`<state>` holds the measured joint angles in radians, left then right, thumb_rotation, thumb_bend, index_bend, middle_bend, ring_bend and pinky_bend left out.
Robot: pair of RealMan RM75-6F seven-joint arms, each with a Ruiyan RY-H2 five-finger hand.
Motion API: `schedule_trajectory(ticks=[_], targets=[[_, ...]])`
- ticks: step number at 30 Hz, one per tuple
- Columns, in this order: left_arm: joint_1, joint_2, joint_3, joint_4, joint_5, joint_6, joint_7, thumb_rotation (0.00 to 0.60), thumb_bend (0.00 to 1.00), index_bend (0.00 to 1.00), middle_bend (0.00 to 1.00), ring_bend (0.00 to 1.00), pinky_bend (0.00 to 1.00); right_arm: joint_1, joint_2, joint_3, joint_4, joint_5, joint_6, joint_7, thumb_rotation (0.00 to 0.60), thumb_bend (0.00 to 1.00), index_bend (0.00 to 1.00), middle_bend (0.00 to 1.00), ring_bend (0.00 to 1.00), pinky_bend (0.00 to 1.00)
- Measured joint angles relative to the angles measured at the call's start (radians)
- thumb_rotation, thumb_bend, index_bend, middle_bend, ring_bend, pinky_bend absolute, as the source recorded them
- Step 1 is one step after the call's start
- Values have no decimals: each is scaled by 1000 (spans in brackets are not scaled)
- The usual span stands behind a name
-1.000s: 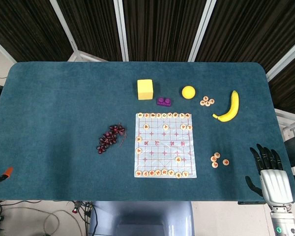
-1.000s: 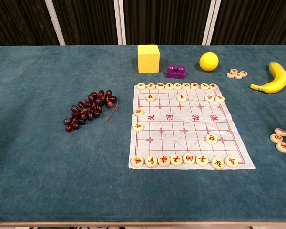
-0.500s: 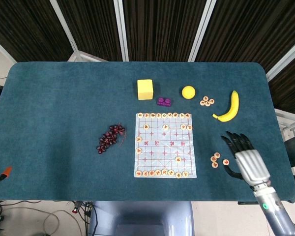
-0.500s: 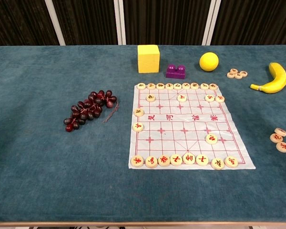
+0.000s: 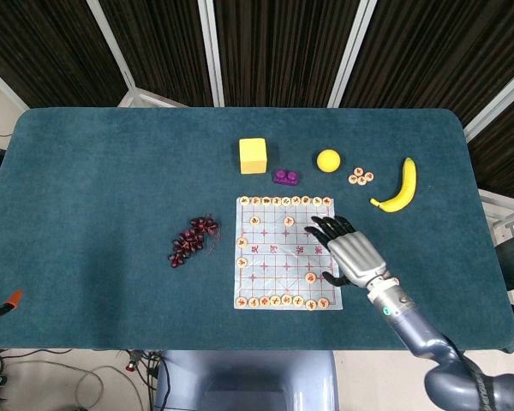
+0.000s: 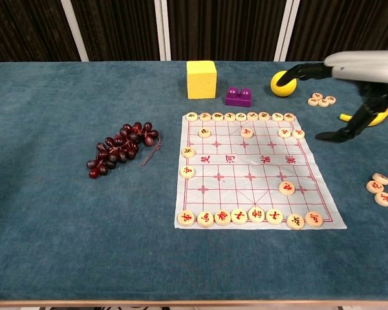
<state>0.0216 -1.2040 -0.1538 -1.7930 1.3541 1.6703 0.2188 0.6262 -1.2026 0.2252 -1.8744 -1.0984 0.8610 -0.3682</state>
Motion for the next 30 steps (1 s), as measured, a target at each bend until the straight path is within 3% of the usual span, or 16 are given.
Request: schedule_trajectory(ticks=[14, 30], targets=[[1, 5, -4, 0, -7, -2, -9, 600, 25, 19, 0, 0, 41, 207, -239, 17, 161, 394, 92, -264, 600, 374, 215, 0, 0, 23], [-1, 8, -8, -1, -28, -12, -13, 600, 25, 19, 0, 0, 41, 353, -460, 72, 466, 615, 153, -362, 600, 374, 294, 0, 0, 23]])
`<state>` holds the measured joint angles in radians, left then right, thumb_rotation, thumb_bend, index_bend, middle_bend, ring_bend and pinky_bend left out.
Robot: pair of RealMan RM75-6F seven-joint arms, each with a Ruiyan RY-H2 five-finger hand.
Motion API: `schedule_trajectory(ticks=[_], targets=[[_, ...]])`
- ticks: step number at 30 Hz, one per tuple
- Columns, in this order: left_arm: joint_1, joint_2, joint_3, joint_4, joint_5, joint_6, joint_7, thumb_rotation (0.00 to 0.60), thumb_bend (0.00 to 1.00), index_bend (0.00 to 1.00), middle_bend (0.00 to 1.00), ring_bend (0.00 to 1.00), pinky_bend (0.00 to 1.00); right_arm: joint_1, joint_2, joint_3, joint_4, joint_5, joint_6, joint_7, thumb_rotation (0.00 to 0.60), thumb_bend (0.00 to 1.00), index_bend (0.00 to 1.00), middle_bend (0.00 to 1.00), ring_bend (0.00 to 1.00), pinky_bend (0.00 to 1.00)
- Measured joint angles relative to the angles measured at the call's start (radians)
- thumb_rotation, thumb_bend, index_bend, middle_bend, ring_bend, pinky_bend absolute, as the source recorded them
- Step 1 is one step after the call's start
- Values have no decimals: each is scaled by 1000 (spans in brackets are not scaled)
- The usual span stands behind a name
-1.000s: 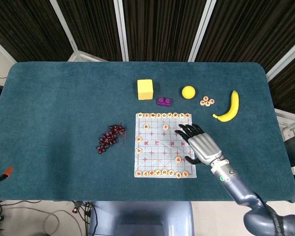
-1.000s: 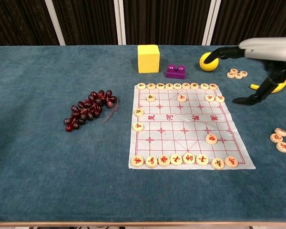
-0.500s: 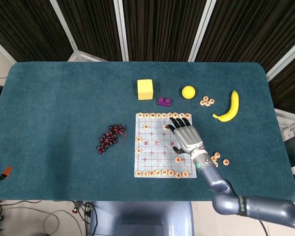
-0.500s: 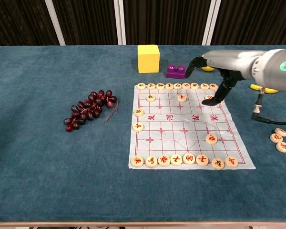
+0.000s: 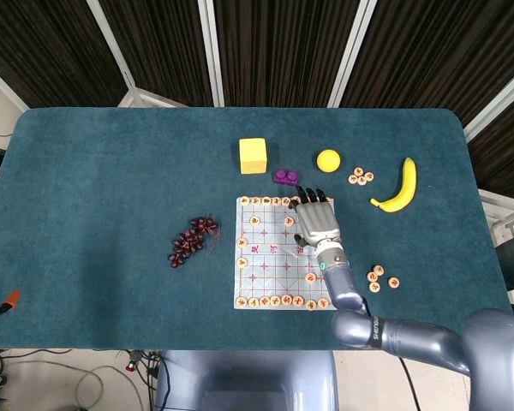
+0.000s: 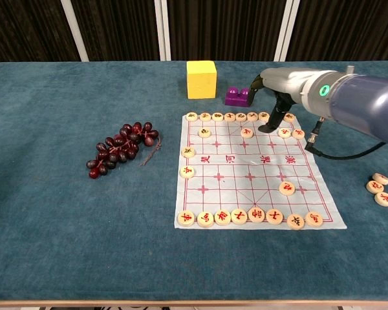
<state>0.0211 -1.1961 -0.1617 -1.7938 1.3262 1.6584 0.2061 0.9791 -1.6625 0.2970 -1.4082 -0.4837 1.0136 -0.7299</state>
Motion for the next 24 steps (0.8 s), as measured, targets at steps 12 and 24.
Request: schedule_trajectory(ticks=[12, 24], targets=[[3, 8, -1, 2, -1, 3, -8, 600, 26, 19, 0, 0, 41, 52, -116, 14, 176, 55, -12, -33, 600, 374, 324, 0, 0, 23], [6, 12, 0, -1, 1, 7, -14, 600, 26, 18, 0, 0, 41, 63, -175, 17, 252, 58, -22, -48, 600, 374, 371, 0, 0, 23]])
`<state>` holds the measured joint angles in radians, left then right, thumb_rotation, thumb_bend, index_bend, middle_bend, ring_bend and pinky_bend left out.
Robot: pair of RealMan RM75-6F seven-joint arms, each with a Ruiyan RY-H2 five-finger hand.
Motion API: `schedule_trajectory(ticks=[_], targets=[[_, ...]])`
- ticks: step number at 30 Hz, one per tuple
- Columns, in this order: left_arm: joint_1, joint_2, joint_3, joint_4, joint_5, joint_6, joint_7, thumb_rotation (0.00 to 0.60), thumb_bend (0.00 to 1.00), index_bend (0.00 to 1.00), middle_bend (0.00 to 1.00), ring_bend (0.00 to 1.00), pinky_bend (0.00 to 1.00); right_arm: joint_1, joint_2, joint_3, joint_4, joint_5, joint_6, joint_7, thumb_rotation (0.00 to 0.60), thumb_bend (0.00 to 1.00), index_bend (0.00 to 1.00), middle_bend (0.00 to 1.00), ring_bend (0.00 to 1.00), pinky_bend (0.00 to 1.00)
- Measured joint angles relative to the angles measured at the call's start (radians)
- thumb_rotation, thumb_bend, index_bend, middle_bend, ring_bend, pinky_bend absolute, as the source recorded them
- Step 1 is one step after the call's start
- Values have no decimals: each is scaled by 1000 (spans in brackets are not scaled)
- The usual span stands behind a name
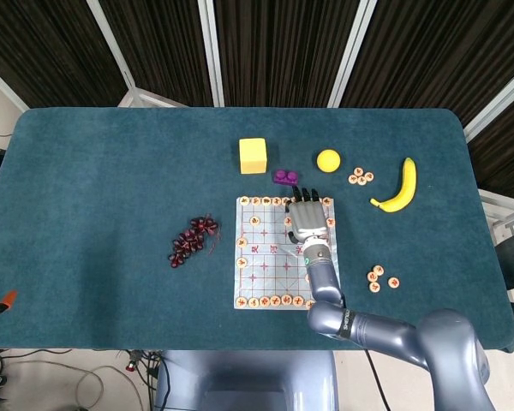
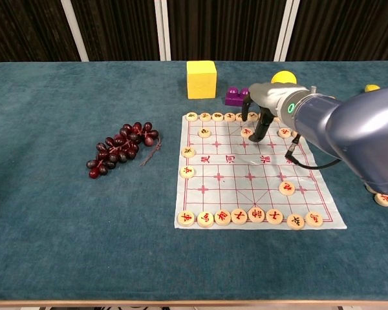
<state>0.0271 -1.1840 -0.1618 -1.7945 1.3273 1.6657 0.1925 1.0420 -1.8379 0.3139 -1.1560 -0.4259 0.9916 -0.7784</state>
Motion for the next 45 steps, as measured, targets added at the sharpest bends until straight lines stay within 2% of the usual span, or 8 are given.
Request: schedule_trajectory(ticks=[45], targets=[[1, 6, -5, 5, -4, 2, -16, 600, 27, 25, 0, 0, 41, 14, -85, 57, 157, 3, -56, -29, 600, 374, 461, 0, 0, 23]])
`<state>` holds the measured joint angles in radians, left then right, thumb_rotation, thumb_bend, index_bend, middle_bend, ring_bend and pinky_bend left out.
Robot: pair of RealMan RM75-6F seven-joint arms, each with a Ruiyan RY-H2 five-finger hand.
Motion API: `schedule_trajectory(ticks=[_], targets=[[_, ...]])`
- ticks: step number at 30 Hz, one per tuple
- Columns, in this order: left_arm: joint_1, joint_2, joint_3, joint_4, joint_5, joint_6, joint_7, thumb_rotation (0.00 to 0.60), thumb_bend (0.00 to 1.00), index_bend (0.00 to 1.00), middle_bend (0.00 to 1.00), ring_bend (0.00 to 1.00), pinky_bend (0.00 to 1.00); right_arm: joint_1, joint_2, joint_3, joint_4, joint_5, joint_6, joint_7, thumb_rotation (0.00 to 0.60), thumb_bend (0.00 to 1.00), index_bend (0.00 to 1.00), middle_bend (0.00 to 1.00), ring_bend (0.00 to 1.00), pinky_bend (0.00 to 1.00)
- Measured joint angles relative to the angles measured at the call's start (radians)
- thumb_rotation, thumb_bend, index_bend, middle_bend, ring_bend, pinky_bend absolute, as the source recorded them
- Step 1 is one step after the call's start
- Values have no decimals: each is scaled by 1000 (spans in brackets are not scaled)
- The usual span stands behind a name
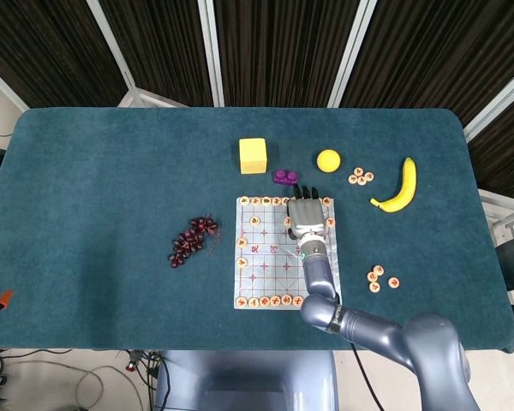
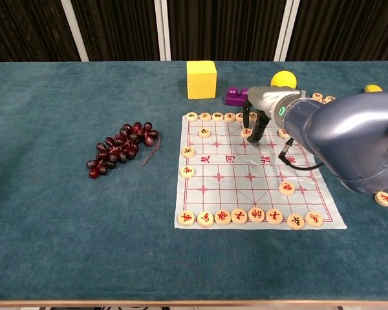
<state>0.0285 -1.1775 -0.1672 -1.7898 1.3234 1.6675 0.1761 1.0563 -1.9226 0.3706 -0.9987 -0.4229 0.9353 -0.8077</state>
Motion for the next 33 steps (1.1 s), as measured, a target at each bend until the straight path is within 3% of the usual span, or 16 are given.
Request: schedule_trajectory(ticks=[33], targets=[[-5, -5, -3, 2, -8, -4, 8, 600, 26, 25, 0, 0, 41, 11, -34, 36, 61, -1, -31, -4, 600, 374, 482, 0, 0, 23]])
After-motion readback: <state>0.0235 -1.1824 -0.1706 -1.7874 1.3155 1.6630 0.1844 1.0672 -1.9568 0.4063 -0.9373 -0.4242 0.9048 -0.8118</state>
